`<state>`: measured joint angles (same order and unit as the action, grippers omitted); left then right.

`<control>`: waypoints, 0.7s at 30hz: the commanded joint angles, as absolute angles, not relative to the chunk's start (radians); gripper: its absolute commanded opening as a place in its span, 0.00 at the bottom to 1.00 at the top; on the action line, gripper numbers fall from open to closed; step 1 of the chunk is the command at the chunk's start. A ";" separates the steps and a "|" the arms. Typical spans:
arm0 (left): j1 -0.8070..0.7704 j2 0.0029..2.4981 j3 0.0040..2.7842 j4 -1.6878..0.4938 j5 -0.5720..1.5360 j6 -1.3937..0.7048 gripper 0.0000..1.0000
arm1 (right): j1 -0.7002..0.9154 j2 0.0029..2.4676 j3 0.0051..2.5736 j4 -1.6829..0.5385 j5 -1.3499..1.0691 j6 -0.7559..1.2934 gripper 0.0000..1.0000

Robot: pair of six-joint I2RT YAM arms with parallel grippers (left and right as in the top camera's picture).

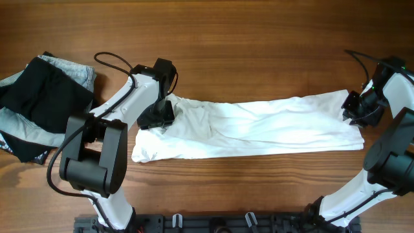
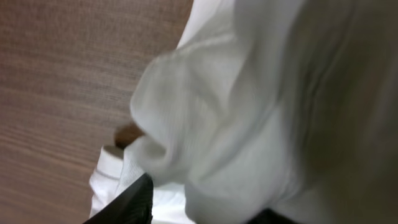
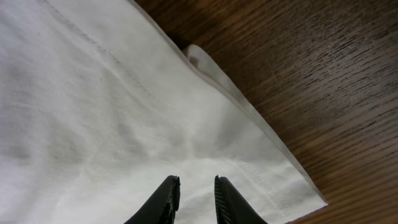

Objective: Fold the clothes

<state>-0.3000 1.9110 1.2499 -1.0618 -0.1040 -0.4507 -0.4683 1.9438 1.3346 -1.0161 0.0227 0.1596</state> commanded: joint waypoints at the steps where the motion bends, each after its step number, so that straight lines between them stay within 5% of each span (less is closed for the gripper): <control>1: -0.299 1.894 1.246 -1.019 -0.094 -0.449 0.40 | -0.469 1.930 1.331 -1.018 0.005 0.175 0.24; 4: -0.299 1.894 1.246 -1.009 -0.086 -0.449 0.07 | -0.469 1.930 1.331 -1.018 0.005 0.175 0.24; 5: -0.299 1.894 1.246 -1.013 -0.075 -0.449 0.04 | -0.469 1.930 1.331 -1.018 0.005 0.175 0.24; 21: -0.299 1.709 1.310 -1.164 -0.042 -0.427 0.04 | -0.469 1.930 1.331 -1.014 0.005 0.175 0.24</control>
